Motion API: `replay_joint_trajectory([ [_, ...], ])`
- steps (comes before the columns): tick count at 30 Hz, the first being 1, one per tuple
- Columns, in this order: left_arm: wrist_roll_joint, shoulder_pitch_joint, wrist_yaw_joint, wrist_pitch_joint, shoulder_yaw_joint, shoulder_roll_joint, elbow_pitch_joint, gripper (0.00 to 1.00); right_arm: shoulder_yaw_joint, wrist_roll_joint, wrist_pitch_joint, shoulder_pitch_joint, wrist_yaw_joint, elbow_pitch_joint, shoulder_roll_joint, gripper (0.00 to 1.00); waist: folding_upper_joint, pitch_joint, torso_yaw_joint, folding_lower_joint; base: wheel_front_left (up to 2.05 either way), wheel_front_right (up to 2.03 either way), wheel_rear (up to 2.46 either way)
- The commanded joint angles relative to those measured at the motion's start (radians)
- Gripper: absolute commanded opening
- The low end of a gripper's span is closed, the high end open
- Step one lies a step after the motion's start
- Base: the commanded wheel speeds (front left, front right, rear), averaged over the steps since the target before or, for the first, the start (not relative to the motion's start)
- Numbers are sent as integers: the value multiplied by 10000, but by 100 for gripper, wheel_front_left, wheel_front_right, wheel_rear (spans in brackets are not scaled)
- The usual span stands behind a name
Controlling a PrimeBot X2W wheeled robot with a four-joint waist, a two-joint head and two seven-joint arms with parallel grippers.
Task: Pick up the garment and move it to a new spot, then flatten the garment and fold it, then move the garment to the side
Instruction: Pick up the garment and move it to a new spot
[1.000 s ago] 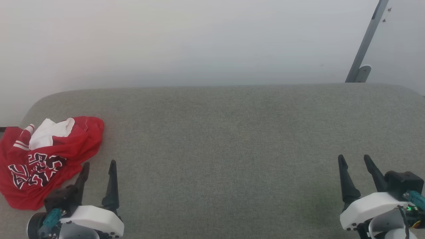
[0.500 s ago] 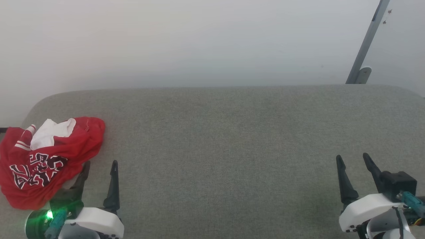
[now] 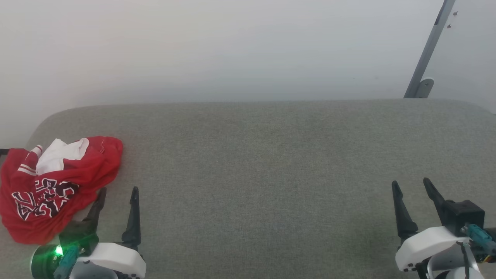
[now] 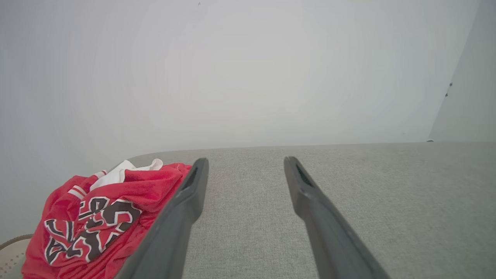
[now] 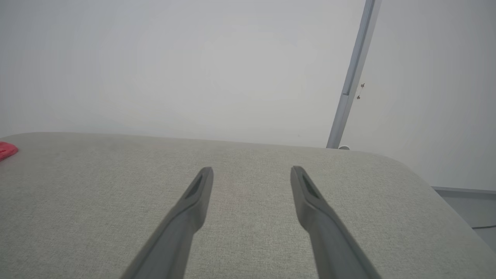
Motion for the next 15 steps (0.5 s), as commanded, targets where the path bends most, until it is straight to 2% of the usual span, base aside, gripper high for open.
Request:
replay_joint_trajectory([
  [1, -72, 67, -47, -35, 70, -55, -6, 100, 53, -18, -41, 49, 4, -63, -8, 100, -1, -5, 30, 0, 0, 0, 0],
  [15, -95, -183, 255, -33, 535, -37, 127, 100, 1030, 253, -22, -213, 4, 54, -205, 100, -1, -176, 1196, 0, 0, 0, 0],
])
